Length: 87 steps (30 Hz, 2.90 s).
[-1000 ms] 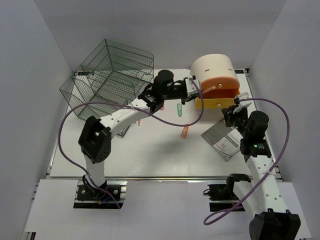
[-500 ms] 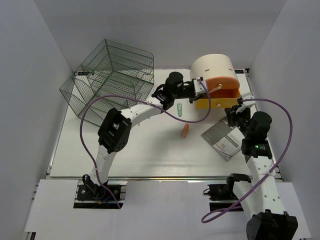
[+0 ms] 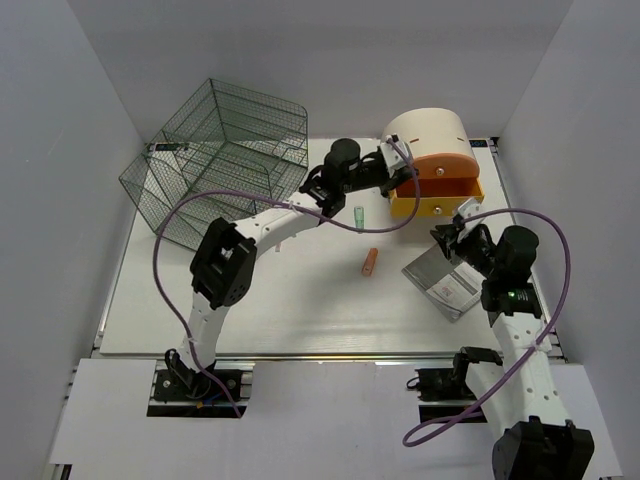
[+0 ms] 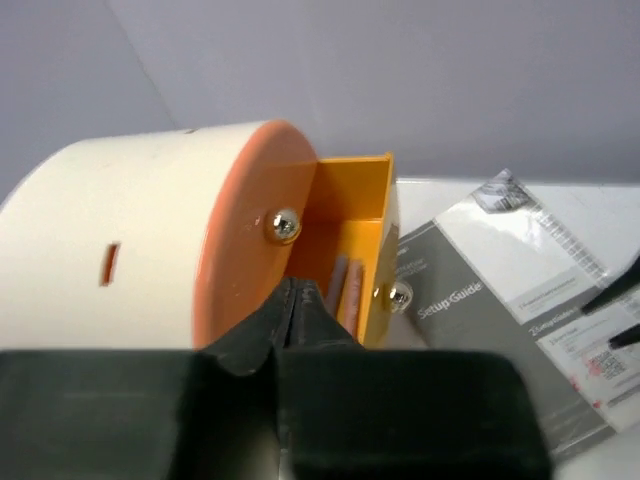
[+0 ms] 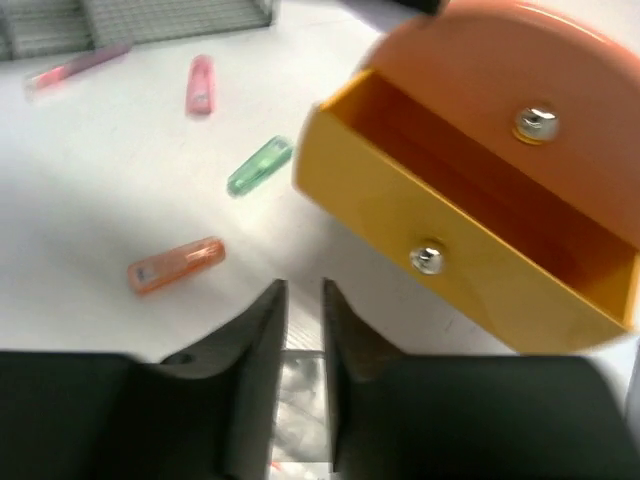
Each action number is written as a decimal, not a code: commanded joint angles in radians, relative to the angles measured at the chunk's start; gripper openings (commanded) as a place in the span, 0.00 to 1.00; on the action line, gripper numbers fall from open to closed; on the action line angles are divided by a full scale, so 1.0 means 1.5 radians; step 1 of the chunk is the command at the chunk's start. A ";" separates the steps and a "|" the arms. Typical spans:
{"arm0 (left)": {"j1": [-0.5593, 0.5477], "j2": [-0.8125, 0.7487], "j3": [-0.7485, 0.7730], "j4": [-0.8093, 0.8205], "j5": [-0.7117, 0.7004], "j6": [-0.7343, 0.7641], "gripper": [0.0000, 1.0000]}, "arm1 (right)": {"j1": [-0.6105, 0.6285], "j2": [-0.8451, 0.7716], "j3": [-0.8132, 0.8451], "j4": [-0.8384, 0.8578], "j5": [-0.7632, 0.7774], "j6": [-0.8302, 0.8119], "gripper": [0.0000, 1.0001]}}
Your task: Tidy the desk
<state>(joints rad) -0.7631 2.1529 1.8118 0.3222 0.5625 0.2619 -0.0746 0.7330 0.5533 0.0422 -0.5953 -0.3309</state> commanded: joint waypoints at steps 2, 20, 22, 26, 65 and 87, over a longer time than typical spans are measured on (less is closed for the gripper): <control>0.013 -0.154 -0.103 0.031 -0.072 -0.150 0.00 | 0.004 0.029 -0.032 -0.067 -0.160 -0.239 0.18; -0.002 -0.413 -0.500 -0.252 -0.510 -0.056 0.63 | 0.025 0.043 -0.049 -0.052 -0.164 -0.219 0.22; -0.003 -0.372 -0.474 -0.296 -0.577 -0.013 0.60 | 0.024 0.040 -0.052 -0.051 -0.161 -0.218 0.23; -0.003 -0.289 -0.422 -0.336 -0.752 -0.018 0.33 | 0.024 0.038 -0.053 -0.048 -0.153 -0.219 0.24; 0.059 -0.068 -0.299 -0.543 -0.810 -0.282 0.58 | 0.025 0.022 -0.054 -0.036 -0.117 -0.199 0.25; 0.078 -0.092 -0.342 -0.561 -0.604 -0.334 0.44 | 0.024 0.013 -0.053 -0.036 -0.112 -0.198 0.25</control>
<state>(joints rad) -0.6464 2.0136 1.3422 -0.4641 -0.4545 -0.2070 -0.0372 0.7658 0.4763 -0.0494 -0.7616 -0.6350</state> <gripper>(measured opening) 0.445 0.250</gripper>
